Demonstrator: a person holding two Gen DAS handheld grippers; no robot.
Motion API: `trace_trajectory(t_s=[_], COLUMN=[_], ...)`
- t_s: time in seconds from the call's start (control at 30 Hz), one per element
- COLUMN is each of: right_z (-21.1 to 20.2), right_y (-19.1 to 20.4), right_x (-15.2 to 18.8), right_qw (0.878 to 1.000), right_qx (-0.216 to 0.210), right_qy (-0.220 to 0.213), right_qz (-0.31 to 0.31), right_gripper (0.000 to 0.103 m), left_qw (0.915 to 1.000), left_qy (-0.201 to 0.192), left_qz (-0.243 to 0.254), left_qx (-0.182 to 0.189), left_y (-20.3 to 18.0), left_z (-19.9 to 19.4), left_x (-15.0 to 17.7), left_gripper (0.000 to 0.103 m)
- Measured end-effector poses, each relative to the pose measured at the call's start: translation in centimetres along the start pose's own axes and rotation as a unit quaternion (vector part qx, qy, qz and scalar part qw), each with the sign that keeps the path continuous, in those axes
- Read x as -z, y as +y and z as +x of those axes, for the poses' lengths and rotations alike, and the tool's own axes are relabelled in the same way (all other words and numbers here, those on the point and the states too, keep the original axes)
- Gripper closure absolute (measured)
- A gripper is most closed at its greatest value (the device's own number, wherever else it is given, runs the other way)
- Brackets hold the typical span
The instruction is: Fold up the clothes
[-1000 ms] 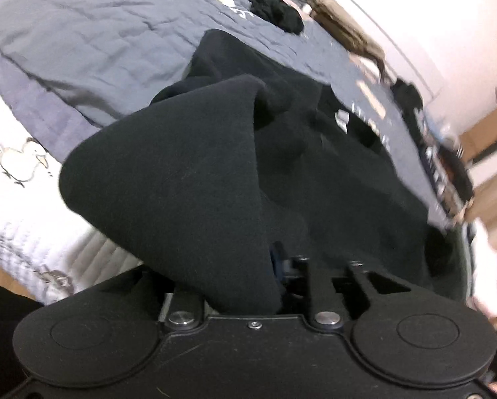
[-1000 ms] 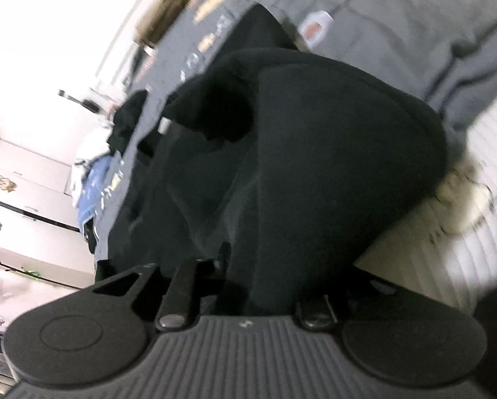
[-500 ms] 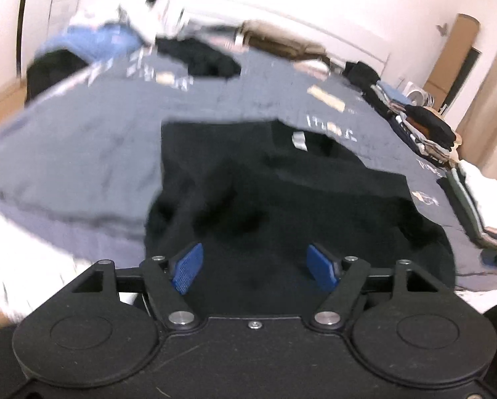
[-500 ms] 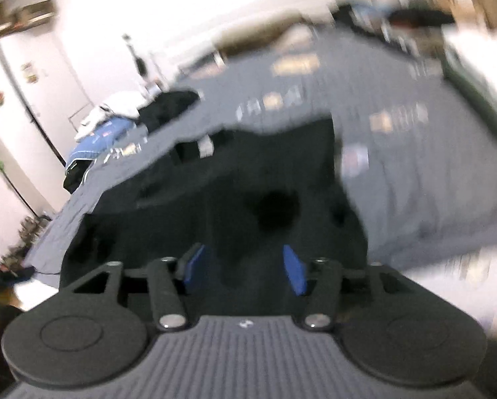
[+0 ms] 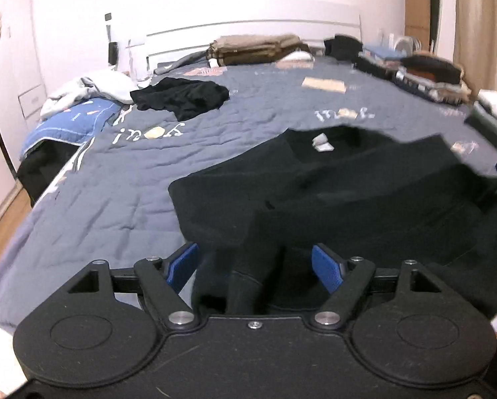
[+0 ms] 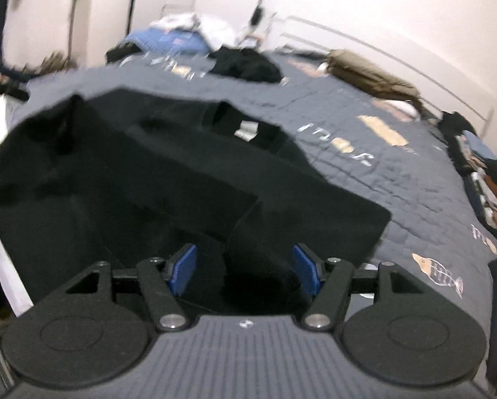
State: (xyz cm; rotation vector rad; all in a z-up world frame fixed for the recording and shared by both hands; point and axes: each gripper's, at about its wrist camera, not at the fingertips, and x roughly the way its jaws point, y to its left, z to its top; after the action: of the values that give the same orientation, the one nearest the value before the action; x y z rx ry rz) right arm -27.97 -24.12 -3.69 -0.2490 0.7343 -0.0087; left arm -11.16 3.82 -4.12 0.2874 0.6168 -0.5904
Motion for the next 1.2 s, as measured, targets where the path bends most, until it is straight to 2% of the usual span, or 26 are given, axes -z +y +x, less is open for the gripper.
trace_trajectory(t_s=[0.07,0.17,0.3,0.37,0.4,0.43,0.5,0.53,0.6,0.7,0.8,0.87,0.97,1.03,1.2], right_z=[1.1,2.3,3.5,3.9,4.0,4.1,4.0,3.9,3.2,1.6,0.6,-0.2,-1.0,-0.5,5.0], right_y=[-0.2,-0.5,-0.6,-0.7,-0.8,-1.1,-2.1,-2.7,-4.2,-6.0,-6.8,-7.9,-9.7,-11.4,-13.9], right_x=[0.0,0.3,0.5,0.5,0.5,0.6,0.6,0.6,0.8,0.8,0.5,0.2,-0.3,-0.9,-2.0], right_qw=[1.000,1.000,0.999,0.999,0.999,0.999,0.997,0.995,0.988,0.975,0.967,0.957,0.941,0.934,0.928], right_qx=[-0.005,-0.009,-0.006,-0.005,-0.006,-0.008,-0.014,-0.016,-0.025,-0.031,-0.028,-0.024,-0.021,-0.022,-0.027], right_qy=[0.014,0.014,0.026,0.026,0.025,0.023,0.015,0.010,-0.015,-0.061,-0.095,-0.124,-0.161,-0.167,-0.126], right_qz=[-0.003,0.004,0.018,0.020,0.024,0.034,0.073,0.095,0.154,0.212,0.235,0.260,0.297,0.314,0.350], right_gripper=[0.039,0.039,0.041,0.045,0.050,0.057,0.071,0.081,0.091,0.093,0.093,0.093,0.093,0.093,0.093], left_qw=[0.9998,0.9993,0.9982,0.9977,0.9977,0.9977,0.9981,0.9988,0.9995,0.9989,0.9964,0.9916,0.9865,0.9868,0.9917], left_qy=[0.012,0.017,0.036,0.043,0.044,0.044,0.045,0.039,0.023,-0.015,-0.050,-0.079,-0.117,-0.115,-0.067], left_qz=[0.009,0.025,0.048,0.052,0.053,0.051,0.041,0.029,0.002,-0.032,-0.061,-0.093,-0.106,-0.105,-0.104], left_qx=[0.014,0.024,0.010,0.000,0.004,0.005,0.002,0.008,0.020,0.032,0.034,0.042,0.043,0.045,0.035], left_y=[0.0,-0.4,-0.9,-0.9,-0.9,-0.7,-0.2,0.3,1.2,2.1,2.7,3.5,4.4,4.8,4.7], left_z=[1.1,2.7,5.0,5.9,6.1,6.4,6.5,6.3,5.6,4.2,3.1,2.0,1.4,2.3,8.1], left_x=[0.0,0.3,0.8,1.1,1.3,1.5,1.5,1.4,1.1,0.3,-0.6,-1.5,-3.4,-4.7,-6.3], left_gripper=[0.029,0.030,0.030,0.033,0.048,0.069,0.084,0.085,0.087,0.087,0.088,0.088,0.088,0.088,0.088])
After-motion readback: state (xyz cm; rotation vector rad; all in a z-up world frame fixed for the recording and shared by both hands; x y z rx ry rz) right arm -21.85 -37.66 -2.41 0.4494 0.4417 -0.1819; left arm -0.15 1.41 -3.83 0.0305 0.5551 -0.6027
